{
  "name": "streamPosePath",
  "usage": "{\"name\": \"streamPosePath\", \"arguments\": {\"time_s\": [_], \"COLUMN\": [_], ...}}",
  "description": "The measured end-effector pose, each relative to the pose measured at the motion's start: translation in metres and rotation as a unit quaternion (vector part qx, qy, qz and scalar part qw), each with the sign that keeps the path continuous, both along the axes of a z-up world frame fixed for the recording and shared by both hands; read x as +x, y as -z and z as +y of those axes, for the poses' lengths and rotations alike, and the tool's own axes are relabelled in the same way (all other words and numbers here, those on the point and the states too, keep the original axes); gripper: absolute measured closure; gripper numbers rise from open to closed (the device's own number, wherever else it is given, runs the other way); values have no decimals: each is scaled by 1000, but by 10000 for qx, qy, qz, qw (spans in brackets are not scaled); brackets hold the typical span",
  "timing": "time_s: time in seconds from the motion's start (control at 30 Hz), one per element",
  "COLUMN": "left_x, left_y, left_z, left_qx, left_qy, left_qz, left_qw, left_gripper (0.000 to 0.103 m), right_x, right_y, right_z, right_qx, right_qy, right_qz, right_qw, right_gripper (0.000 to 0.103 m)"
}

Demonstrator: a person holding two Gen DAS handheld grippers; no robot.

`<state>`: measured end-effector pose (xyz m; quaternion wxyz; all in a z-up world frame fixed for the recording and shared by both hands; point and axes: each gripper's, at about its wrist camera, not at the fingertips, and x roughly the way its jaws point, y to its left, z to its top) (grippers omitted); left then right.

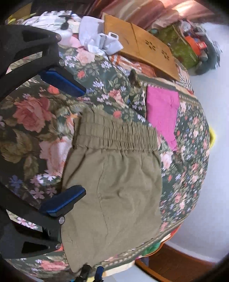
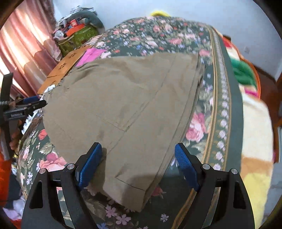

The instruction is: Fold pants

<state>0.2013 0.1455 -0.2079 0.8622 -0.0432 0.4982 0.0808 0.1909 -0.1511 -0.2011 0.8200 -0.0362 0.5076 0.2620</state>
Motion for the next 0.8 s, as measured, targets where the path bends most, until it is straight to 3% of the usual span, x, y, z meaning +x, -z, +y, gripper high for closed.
{"name": "streamPosePath", "arguments": {"time_s": [0.17, 0.3, 0.47, 0.6, 0.8], "left_x": [-20, -26, -28, -26, -13], "left_y": [-26, -30, -8, 12, 26], "left_z": [23, 32, 36, 34, 30], "left_qx": [-485, -740, -1461, -2233, -2882], "left_qy": [-534, -659, -677, -577, -450], "left_qz": [-430, -444, -116, 158, 346], "left_qw": [9965, 9941, 9869, 9729, 9559], "left_gripper": [0, 0, 0, 0, 0], "right_x": [-3, -1, 5, 4, 7], "right_y": [-25, -36, -18, 3, 10], "right_z": [18, 39, 66, 79, 67], "right_qx": [6, 208, 121, -238, 102], "right_qy": [-184, -346, -558, -692, -593], "right_qz": [-553, -828, -756, -623, -302], "right_qw": [9983, 9957, 9955, 9954, 9977], "right_gripper": [21, 21, 20, 20, 20]}}
